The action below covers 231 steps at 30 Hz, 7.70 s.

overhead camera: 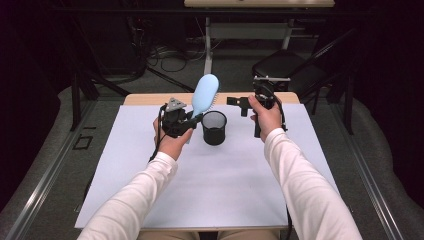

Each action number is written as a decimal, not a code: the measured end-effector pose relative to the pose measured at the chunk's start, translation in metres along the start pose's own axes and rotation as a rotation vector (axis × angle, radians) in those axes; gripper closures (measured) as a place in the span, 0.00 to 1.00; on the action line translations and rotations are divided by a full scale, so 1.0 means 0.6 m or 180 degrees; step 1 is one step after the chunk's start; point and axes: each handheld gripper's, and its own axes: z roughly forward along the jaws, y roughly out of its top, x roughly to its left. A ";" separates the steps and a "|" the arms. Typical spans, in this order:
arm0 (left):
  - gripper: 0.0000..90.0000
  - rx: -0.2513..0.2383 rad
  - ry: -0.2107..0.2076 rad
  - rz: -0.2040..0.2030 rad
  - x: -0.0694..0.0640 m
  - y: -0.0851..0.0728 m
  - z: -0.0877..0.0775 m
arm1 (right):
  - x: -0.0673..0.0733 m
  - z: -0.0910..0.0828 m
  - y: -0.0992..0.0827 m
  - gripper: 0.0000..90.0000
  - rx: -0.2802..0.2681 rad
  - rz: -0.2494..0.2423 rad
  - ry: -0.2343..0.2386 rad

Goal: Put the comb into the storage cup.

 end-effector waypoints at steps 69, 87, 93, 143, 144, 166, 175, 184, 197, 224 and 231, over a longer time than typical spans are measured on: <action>0.77 -0.0020 -0.0230 0.0117 -0.042 -0.008 0.022 | 0.035 0.015 0.013 0.21 0.0017 0.0151 0.0575; 0.77 -0.0055 -0.0384 0.0365 -0.045 -0.014 0.019 | 0.025 0.006 0.017 0.33 0.0062 0.0296 0.0771; 0.77 -0.0048 -0.0397 0.0440 -0.048 -0.016 0.019 | 0.023 0.007 0.017 0.38 0.0115 0.0374 0.0838; 0.77 -0.0083 -0.0463 0.0462 -0.054 -0.024 0.023 | 0.009 0.008 0.012 0.54 0.0247 0.0735 0.0979; 0.77 -0.0081 -0.0461 0.0457 -0.053 -0.024 0.022 | 0.009 0.008 0.012 0.54 0.0250 0.0728 0.0974; 0.75 -0.0092 -0.0454 0.0451 -0.052 -0.025 0.023 | 0.010 0.008 0.012 0.54 0.0269 0.0746 0.0991; 0.74 -0.0110 -0.0437 0.0420 -0.051 -0.025 0.023 | 0.010 0.009 0.012 0.54 0.0274 0.0750 0.0995; 0.72 -0.0082 -0.0473 0.0394 -0.050 -0.027 0.025 | 0.011 0.009 0.012 0.55 0.0267 0.0764 0.1010; 0.55 -0.0063 -0.0525 0.0337 -0.050 -0.030 0.032 | 0.010 0.006 0.013 0.55 0.0258 0.0772 0.1014; 0.18 -0.0074 -0.0445 0.0296 -0.049 -0.033 0.032 | 0.009 0.005 0.013 0.55 0.0260 0.0746 0.0989; 0.06 -0.0076 -0.0366 0.0231 -0.046 -0.033 0.033 | 0.010 0.006 0.013 0.55 0.0269 0.0743 0.0993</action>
